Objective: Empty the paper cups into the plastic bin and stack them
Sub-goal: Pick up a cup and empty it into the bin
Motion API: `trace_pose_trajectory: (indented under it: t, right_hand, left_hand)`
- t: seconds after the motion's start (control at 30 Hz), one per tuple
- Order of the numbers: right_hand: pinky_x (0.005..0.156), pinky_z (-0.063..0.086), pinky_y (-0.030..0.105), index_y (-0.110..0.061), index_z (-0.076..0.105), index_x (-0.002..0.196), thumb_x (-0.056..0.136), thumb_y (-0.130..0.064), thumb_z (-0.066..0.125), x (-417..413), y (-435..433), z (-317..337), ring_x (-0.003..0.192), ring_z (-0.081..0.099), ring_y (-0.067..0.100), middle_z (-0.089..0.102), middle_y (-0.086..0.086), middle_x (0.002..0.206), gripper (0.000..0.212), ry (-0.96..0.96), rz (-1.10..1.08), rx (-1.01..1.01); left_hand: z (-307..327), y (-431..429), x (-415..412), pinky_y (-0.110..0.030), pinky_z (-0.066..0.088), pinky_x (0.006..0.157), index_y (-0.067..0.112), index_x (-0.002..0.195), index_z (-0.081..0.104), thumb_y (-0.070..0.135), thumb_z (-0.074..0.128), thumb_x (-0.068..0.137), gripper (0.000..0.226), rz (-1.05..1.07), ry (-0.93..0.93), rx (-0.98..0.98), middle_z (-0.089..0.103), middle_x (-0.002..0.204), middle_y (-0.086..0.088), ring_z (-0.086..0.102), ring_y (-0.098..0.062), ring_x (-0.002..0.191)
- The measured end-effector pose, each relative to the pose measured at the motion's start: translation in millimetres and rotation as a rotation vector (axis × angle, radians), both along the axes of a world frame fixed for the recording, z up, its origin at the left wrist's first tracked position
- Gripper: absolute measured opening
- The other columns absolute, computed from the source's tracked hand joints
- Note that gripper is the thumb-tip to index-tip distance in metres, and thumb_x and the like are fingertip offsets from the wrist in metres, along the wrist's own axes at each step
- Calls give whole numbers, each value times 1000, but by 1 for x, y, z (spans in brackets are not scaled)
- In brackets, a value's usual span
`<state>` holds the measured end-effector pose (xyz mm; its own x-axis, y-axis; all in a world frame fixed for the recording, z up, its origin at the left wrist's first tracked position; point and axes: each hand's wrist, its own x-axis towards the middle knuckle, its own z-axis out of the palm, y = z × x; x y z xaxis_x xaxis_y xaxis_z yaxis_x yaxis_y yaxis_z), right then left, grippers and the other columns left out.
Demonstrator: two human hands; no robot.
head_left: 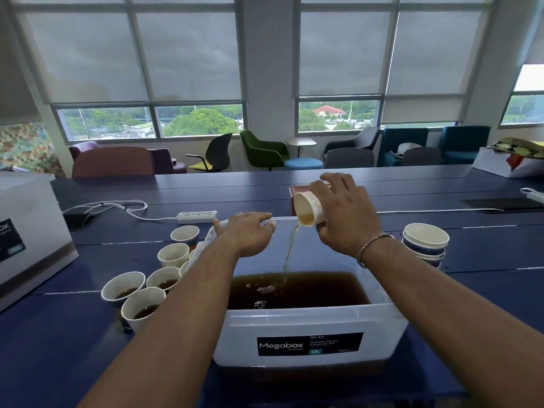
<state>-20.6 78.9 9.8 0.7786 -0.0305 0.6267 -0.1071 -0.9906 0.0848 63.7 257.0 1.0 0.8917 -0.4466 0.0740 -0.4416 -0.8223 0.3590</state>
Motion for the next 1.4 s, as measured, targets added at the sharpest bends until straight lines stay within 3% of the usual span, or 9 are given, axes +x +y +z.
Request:
trace_pose_trajectory:
  t: [0.2, 0.4, 0.53, 0.6, 0.7, 0.83, 1.0, 1.2, 1.4]
  right_hand:
    - [90, 47, 49, -17, 49, 125, 55, -29, 88, 2, 3, 5, 125, 43, 36, 47, 16, 137, 81, -103, 49, -50]
    - [95, 43, 47, -21, 45, 131, 65, -34, 80, 1, 4, 3, 124, 45, 31, 49, 10, 135, 76, -37, 29, -87]
    - [86, 44, 36, -23, 33, 131, 76, -39, 72, -4, 4, -1, 106, 56, 24, 57, 1, 122, 69, 165, 61, 196]
    - [82, 48, 35, -23, 34, 130, 75, -40, 73, -5, 0, 4, 103, 54, 23, 55, 0, 120, 70, 164, 64, 358]
    - [81, 48, 33, -23, 43, 127, 69, -55, 75, -4, -13, 13, 104, 50, 19, 54, 1, 120, 74, 112, 37, 363]
    - [77, 43, 32, -18, 49, 120, 71, -47, 77, -25, -41, 34, 101, 53, 23, 57, 3, 116, 63, 74, -1, 516]
    - [84, 50, 36, -20, 40, 131, 73, -43, 78, -59, -86, 49, 101, 55, 22, 56, 2, 117, 74, -77, -45, 697]
    - [86, 55, 40, -24, 40, 134, 75, -48, 76, -84, -129, 43, 104, 54, 19, 54, 5, 128, 73, -106, -122, 810]
    - [86, 54, 41, -22, 40, 131, 73, -45, 78, -92, -143, 23, 103, 56, 23, 56, 7, 123, 73, -84, -192, 847]
  left_hand:
    - [1, 0, -1, -65, -2, 117, 38, 147, 39, 49, 31, 104, 45, 0, 5, -3, 28, 161, 3, 17, -26, 149]
    - [0, 2, -1, -64, -5, 116, 36, 146, 41, 47, 32, 104, 44, -14, 12, -40, 30, 160, 3, 17, -25, 149]
    - [3, -3, -1, -64, 1, 116, 35, 140, 49, 46, 31, 105, 41, 30, 4, -97, 40, 155, 2, 28, -26, 145]
    - [11, -14, -5, -62, 21, 115, 31, 126, 59, 43, 31, 105, 37, 27, -33, -270, 56, 140, -1, 47, -26, 129]
    - [33, -41, -20, -41, 51, 92, 20, 109, 64, 40, 33, 106, 37, -78, 49, -568, 66, 110, 0, 61, -20, 102]
    - [52, -87, -39, -50, 52, 95, 16, 108, 67, 41, 40, 102, 37, -175, 269, -787, 68, 107, -8, 64, -26, 101]
    - [59, -146, -59, -33, 55, 82, 25, 128, 60, 37, 50, 97, 35, -227, 289, -859, 63, 121, -1, 63, -15, 95]
    - [53, -192, -80, -30, 52, 70, 22, 132, 56, 35, 58, 92, 42, -330, 365, -834, 66, 119, -4, 69, -20, 98]
    - [40, -208, -89, -43, 51, 98, 19, 137, 51, 33, 58, 95, 45, -348, 331, -717, 62, 129, -7, 64, -24, 110]
